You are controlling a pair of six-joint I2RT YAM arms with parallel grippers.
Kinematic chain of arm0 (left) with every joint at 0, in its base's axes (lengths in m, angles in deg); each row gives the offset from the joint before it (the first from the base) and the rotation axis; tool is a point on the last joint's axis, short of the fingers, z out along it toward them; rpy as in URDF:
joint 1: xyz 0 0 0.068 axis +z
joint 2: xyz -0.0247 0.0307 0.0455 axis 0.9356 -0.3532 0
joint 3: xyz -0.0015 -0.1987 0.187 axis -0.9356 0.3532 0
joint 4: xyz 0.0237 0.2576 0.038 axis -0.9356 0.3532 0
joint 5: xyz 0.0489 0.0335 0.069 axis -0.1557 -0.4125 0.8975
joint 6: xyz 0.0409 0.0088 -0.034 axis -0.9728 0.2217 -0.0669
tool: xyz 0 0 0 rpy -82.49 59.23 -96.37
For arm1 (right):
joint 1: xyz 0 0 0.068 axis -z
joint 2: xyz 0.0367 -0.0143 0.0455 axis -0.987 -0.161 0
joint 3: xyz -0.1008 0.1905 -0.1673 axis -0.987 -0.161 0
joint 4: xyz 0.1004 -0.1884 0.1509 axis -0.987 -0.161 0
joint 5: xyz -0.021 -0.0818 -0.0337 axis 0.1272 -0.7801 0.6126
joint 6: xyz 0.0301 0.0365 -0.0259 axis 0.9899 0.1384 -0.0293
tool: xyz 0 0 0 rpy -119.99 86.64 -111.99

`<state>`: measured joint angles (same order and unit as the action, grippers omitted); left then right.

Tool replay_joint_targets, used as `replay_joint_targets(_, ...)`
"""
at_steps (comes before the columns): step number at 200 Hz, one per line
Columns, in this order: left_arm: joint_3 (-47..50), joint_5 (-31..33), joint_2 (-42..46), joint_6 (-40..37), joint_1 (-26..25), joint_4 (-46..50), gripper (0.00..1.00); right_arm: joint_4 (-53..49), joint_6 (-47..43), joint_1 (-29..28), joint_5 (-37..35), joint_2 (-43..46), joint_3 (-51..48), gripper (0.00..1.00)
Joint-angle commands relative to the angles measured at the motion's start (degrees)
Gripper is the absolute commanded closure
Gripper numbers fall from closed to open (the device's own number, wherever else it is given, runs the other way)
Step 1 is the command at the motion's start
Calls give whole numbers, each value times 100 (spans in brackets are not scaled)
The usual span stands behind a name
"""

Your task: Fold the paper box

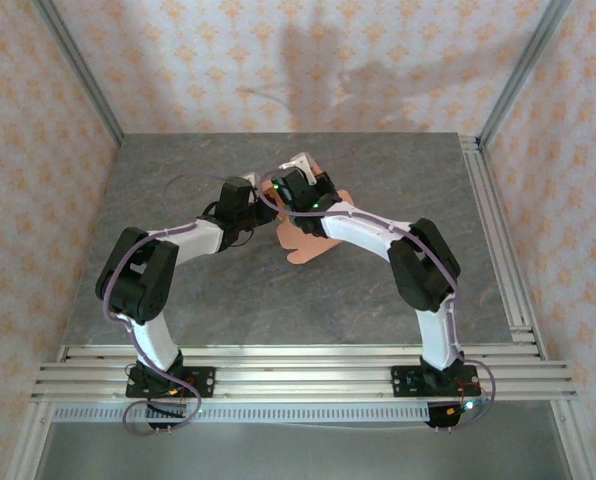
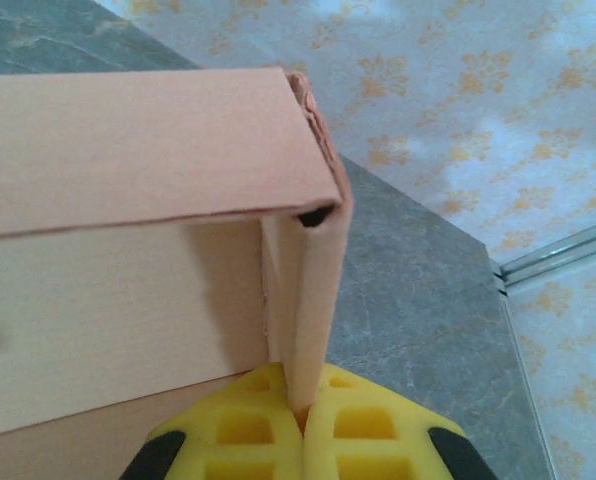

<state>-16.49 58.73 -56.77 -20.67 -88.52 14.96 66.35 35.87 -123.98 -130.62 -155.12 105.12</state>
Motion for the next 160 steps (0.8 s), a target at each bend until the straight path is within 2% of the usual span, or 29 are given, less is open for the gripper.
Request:
replay_joint_targets(1, -248, -356, 30, -10, -128, -339, 100, 259, -193, 53, -804, -240, 190, 100)
replay_joint_targets(28, -222, -330, 70, -28, -126, -314, 100, 254, -149, 53, -767, -208, 220, 100)
replay_joint_targets(41, -222, -313, 79, -28, -128, -305, 100, 122, 16, 53, -255, -63, 147, 100)
replay_joint_targets(80, -214, -148, 94, -75, -127, -147, 100, 441, 292, 68, 1676, 918, -661, 78)
replay_joint_targets(98, -206, -129, 96, -90, -128, -128, 100, 579, 299, 120, 2332, 1386, -1029, 57)
replay_joint_targets(117, -216, -143, 103, -114, -126, -90, 100, 601, 231, 303, 3416, 1944, -1469, 37)
replay_joint_targets(135, -214, -123, 132, -166, -125, -53, 100, 489, 167, 563, 4444, 2413, -1790, 30)
replay_joint_targets(160, -238, -120, 158, -229, -119, 11, 100, 318, 243, 1010, 5609, 2901, -2022, 27)
